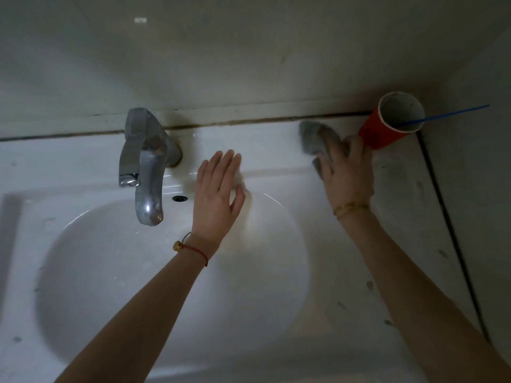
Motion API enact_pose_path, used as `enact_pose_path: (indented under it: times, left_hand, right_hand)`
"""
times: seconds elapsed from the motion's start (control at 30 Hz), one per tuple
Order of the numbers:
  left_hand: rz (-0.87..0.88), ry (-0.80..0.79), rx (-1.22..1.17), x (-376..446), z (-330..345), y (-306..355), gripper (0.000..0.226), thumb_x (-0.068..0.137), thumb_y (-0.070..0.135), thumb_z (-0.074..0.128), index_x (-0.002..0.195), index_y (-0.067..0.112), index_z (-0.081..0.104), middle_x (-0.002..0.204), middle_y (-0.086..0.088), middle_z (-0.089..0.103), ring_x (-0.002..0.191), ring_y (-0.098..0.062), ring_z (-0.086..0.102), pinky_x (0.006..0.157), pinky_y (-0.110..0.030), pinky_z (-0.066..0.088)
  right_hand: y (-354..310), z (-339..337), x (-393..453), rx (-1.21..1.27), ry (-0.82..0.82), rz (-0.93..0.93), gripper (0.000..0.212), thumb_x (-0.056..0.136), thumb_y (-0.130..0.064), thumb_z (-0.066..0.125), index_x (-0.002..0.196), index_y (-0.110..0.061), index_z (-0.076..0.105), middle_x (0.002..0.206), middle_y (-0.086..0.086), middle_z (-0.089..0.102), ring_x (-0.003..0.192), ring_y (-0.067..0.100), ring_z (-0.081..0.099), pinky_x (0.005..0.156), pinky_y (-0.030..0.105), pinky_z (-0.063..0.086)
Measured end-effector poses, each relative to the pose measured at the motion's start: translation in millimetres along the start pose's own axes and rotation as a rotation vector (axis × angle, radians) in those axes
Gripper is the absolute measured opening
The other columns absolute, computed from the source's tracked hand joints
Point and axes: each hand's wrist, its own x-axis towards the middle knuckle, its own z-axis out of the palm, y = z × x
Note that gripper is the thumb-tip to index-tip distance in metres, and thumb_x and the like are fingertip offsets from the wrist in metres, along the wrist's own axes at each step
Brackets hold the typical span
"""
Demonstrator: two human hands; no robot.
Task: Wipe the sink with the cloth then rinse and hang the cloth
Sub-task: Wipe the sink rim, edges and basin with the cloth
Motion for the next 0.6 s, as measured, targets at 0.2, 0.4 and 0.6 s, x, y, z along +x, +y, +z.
enact_pose_path:
  times: [0.2, 0.4, 0.6]
  left_hand:
    - [-0.005, -0.011, 0.006, -1.6, 0.0, 1.1, 0.053, 0.097, 0.014, 0.056, 0.147, 0.007, 0.041, 0.153, -0.009, 0.041, 0.148, -0.025, 0.029, 0.122, -0.049, 0.022]
    - [0.005, -0.014, 0.018, 0.0, -0.2, 0.9, 0.053, 0.097, 0.016, 0.054, 0.148, 0.008, 0.040, 0.154, -0.009, 0.041, 0.148, -0.025, 0.029, 0.124, -0.046, 0.018]
    - [0.001, -0.014, 0.010, -1.5, 0.2, 0.6, 0.052, 0.097, 0.016, 0.054, 0.147, 0.007, 0.041, 0.153, -0.010, 0.042, 0.147, -0.026, 0.030, 0.123, -0.047, 0.019]
  right_hand:
    - [-36.9, 7.7, -31.9, -0.002, 0.023, -0.264, 0.051, 0.086, -0.037, 0.050, 0.130, -0.015, 0.059, 0.111, 0.016, 0.046, 0.091, 0.031, 0.042, 0.074, 0.038, 0.050]
    - [31.7, 10.0, -71.0, -0.002, -0.078, 0.089, 0.043, 0.094, -0.039, 0.042, 0.129, -0.022, 0.061, 0.106, 0.016, 0.056, 0.081, 0.034, 0.050, 0.062, 0.043, 0.048]
    - [-5.3, 5.8, -105.0, 0.054, -0.144, -0.181, 0.048, 0.094, -0.044, 0.039, 0.133, -0.023, 0.058, 0.110, 0.014, 0.056, 0.086, 0.031, 0.047, 0.074, 0.039, 0.042]
